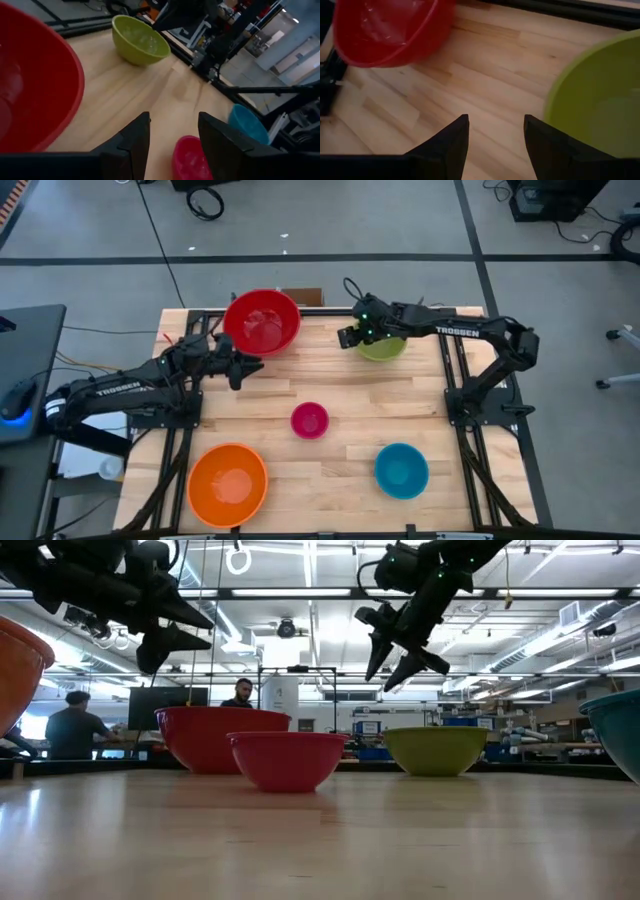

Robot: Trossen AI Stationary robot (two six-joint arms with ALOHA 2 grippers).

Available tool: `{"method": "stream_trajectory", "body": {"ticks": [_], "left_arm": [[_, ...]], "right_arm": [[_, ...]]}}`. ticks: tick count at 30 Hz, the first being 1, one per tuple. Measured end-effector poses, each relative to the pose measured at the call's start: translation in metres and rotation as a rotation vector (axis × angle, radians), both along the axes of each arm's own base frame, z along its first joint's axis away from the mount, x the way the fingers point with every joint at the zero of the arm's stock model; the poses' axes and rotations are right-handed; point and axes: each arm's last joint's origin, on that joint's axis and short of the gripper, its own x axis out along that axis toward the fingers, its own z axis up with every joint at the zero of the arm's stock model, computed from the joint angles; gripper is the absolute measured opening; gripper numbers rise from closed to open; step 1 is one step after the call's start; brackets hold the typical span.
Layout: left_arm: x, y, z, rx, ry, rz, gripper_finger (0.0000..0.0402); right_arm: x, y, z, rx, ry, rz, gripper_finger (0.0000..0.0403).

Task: Nest bowls inside each other
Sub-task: Stack the orange bowl on top of the red bowl

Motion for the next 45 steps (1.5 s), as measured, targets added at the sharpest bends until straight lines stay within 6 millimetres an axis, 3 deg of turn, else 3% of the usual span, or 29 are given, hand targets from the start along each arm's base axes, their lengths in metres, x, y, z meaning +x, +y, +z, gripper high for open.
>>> {"method": "stream_trajectory", "body": {"ticks": [7,18,24,27,33,35,41,45], "left_arm": [[0.003,-0.011,-0.002,-0.060,0.010,-0.099,0.0167],[0.009,-0.050,-0.002,-0.263,0.016,-0.278,0.0147],[0.011,-0.075,-0.001,-0.405,0.015,-0.300,0.0146],[0.015,-0.093,0.010,-0.427,0.037,-0.363,0.0146],[0.025,-0.132,0.015,-0.362,0.289,-0.453,0.0146],[0.025,-0.146,0.013,-0.355,0.396,-0.484,0.0146],[0.014,-0.183,0.012,-0.400,0.642,-0.608,0.0146],[0.010,-0.193,0.017,-0.370,0.695,-0.640,0.0146]], "right_arm": [[0.014,0.031,-0.001,0.031,-0.023,0.060,0.0194],[0.036,0.095,0.006,0.019,-0.141,0.216,0.0194],[0.038,0.144,0.006,0.021,-0.145,0.321,0.0194],[0.035,0.173,0.006,0.031,-0.148,0.357,0.0194],[0.031,0.226,0.002,-0.086,-0.194,0.341,0.0194],[0.041,0.237,-0.008,-0.114,-0.221,0.365,0.0194],[0.094,0.259,-0.049,0.066,-0.436,0.468,0.0194],[0.122,0.264,-0.073,0.070,-0.402,0.452,0.0194]]}}
